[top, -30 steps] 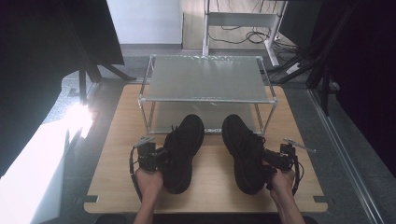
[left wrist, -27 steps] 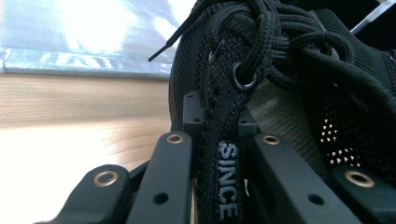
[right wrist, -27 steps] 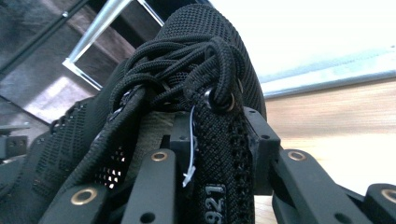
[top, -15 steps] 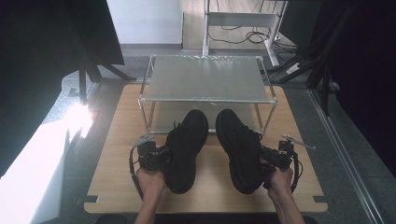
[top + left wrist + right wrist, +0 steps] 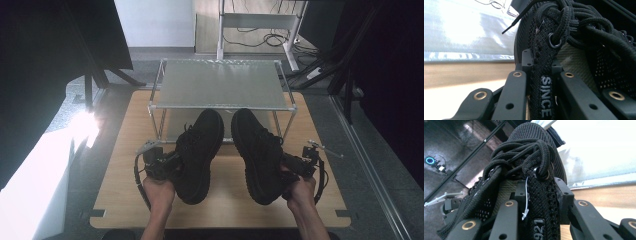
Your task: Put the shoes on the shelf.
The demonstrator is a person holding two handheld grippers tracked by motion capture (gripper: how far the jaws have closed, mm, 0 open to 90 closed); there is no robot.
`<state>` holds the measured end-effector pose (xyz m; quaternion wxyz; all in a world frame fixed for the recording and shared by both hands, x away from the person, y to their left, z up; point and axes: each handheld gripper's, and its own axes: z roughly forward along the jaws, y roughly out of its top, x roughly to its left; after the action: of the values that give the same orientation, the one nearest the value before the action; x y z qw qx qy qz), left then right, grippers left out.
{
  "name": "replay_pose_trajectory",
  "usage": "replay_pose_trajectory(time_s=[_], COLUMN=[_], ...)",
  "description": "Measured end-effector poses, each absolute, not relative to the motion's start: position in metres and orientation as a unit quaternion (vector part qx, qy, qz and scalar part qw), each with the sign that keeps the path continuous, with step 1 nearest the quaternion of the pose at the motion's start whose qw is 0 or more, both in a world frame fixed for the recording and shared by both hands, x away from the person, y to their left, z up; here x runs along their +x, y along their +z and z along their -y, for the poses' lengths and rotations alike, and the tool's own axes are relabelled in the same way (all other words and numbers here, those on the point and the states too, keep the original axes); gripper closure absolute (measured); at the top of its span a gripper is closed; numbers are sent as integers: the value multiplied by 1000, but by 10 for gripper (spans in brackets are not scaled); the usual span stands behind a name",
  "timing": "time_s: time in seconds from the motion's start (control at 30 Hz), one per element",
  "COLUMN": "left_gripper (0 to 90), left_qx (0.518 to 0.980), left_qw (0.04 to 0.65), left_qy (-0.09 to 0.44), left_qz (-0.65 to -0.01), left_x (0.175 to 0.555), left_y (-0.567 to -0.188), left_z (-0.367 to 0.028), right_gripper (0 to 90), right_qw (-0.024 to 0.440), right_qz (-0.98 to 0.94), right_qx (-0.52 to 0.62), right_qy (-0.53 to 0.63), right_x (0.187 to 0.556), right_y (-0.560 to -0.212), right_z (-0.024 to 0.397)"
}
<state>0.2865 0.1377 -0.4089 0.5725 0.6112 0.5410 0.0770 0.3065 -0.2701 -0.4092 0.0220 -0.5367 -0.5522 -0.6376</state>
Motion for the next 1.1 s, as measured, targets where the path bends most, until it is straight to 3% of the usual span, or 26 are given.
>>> replay_pose_trajectory(time_s=[0.43, 1.1], left_gripper=[809, 807], left_qx=[592, 554], left_qw=[597, 608], left_qy=[80, 88], left_qz=[-536, -562], left_x=[299, 359], left_y=[-376, -331], left_z=[-138, -124], right_gripper=[692, 691], right_qw=[28, 17], right_qz=[540, 502], right_qx=[-531, -559], right_qy=[-652, -660], right_x=[320, 371], right_y=[-379, -335], right_z=[261, 248])
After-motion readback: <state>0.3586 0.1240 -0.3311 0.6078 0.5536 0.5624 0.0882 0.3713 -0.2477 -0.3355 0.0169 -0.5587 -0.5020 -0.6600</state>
